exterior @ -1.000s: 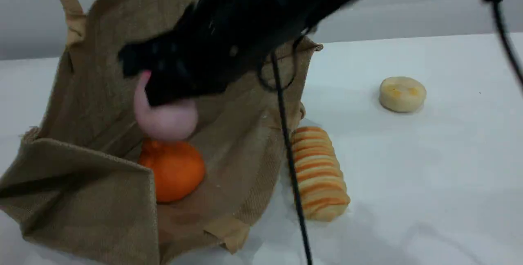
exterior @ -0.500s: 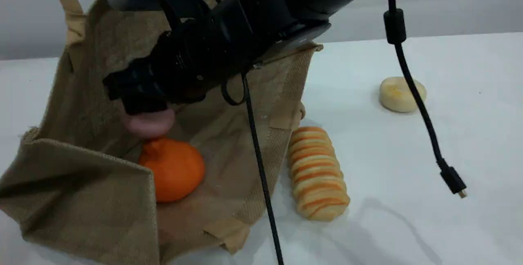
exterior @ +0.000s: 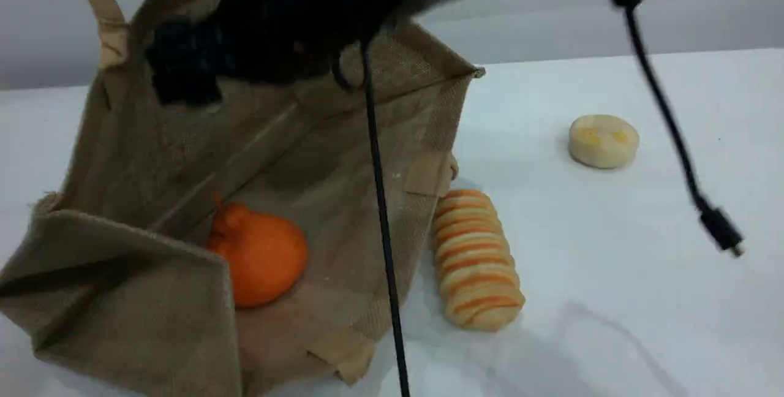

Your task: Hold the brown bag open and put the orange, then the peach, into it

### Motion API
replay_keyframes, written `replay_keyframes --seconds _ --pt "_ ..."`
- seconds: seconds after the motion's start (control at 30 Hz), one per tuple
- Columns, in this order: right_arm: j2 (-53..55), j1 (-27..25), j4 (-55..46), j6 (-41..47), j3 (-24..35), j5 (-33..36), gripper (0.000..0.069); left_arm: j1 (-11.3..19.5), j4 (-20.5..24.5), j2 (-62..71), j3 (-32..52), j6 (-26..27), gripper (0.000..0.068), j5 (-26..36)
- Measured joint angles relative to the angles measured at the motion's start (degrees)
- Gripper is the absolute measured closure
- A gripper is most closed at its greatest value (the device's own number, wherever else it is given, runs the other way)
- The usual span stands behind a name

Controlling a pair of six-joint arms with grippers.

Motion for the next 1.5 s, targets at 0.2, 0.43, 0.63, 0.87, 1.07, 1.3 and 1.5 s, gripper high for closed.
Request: replay_keyframes --seconds 0.2,0.43,0.63,0.87,1.07,1.3,1.5 --pt "-10.39 -0.05 -4.26 0.00 7.16 -6.22 0.0113 0.00 0.00 0.14 0.00 0.38 0.0609 -0.07" --pt "-26.37 -0.05 -6.34 0.00 21.45 -1.70 0.0116 0.00 -1.93 2.99 0.00 0.38 0.0609 -0.07" --pt "-40.94 -0.05 -7.81 4.24 32.88 -0.30 0.0141 0.00 -2.41 6.63 0.05 0.58 0.0609 -3.04" --pt "-51.17 -0.05 -9.04 11.13 41.80 2.09 0.0207 -0.10 -3.01 8.57 0.09 1.29 0.0609 -3.28" --pt "-51.12 -0.85 -15.47 19.84 43.47 16.46 0.0219 -0.10 -4.72 8.68 0.09 2.05 0.0608 -1.66" --pt "-53.41 -10.04 -35.02 36.83 43.26 28.65 0.0219 -1.87 -4.22 8.87 3.02 3.90 0.0601 -4.58" --pt "-60.21 -20.25 -54.23 51.43 43.26 37.99 0.0219 -3.53 -3.97 8.94 9.26 7.92 0.0587 -13.94"
